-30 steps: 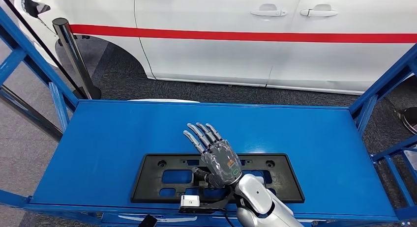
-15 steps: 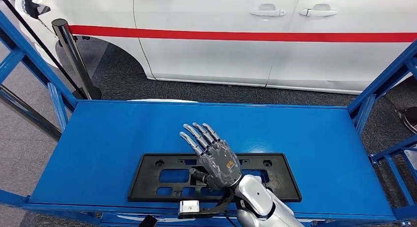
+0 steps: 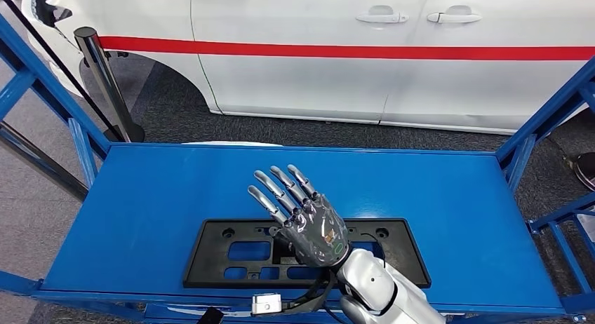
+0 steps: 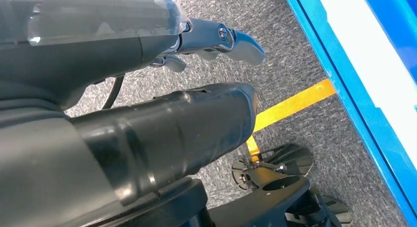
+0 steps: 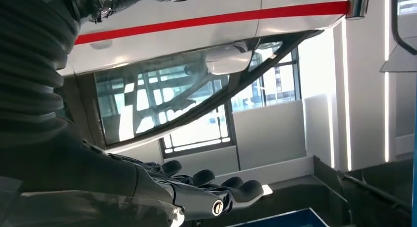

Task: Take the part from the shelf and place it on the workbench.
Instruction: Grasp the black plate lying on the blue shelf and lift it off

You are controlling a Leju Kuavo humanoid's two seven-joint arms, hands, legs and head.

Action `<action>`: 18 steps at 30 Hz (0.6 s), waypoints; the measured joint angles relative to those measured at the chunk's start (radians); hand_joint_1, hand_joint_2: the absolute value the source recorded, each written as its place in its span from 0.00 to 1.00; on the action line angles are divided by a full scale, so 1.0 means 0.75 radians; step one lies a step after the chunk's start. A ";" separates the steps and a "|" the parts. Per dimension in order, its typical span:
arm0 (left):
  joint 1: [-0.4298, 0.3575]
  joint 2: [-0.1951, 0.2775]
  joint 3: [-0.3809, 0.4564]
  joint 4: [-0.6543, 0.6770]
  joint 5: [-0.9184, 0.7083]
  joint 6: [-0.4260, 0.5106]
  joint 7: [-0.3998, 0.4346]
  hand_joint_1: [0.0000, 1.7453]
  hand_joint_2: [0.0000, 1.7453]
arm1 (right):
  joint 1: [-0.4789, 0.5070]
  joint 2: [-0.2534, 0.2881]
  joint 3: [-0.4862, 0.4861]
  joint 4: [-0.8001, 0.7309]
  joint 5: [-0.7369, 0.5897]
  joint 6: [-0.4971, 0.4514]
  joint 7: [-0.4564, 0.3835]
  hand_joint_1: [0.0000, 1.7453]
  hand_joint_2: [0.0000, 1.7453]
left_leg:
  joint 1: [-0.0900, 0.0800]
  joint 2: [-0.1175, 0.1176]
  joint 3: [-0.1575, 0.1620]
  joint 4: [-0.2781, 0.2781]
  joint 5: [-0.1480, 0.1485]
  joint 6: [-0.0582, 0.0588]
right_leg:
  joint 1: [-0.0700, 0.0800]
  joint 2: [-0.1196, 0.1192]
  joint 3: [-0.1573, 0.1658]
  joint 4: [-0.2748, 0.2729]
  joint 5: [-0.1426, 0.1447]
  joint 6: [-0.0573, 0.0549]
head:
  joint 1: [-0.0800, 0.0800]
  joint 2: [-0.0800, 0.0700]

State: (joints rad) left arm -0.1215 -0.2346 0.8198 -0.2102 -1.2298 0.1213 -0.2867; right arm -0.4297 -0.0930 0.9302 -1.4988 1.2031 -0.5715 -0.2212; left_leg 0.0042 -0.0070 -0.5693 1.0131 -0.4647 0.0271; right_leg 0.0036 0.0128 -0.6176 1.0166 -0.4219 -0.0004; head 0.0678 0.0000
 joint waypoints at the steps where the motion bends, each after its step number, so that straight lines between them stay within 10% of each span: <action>1: 0.000 0.000 0.000 0.000 0.002 0.001 0.000 0.00 0.00 | -0.006 -0.003 0.009 -0.014 -0.032 0.026 -0.006 0.00 1.00 | 0.000 0.000 0.000 0.000 0.000 0.000 | 0.000 0.000 0.000 0.000 0.000 0.000 | 0.000 0.000; 18: 0.001 0.000 0.002 0.000 0.016 0.010 -0.001 0.00 0.00 | -0.011 -0.039 0.086 -0.092 -0.130 0.089 -0.037 0.00 1.00 | 0.000 0.000 0.000 0.000 0.000 0.000 | 0.000 0.000 0.000 0.000 -0.001 0.001 | 0.000 0.000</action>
State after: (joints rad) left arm -0.1210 -0.2346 0.8209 -0.2102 -1.2181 0.1286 -0.2873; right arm -0.4377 -0.1224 0.9947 -1.5676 1.1055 -0.5051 -0.2492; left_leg 0.0042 -0.0070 -0.5695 1.0131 -0.4648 0.0271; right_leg 0.0036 0.0128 -0.6178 1.0166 -0.4225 0.0001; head 0.0678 0.0000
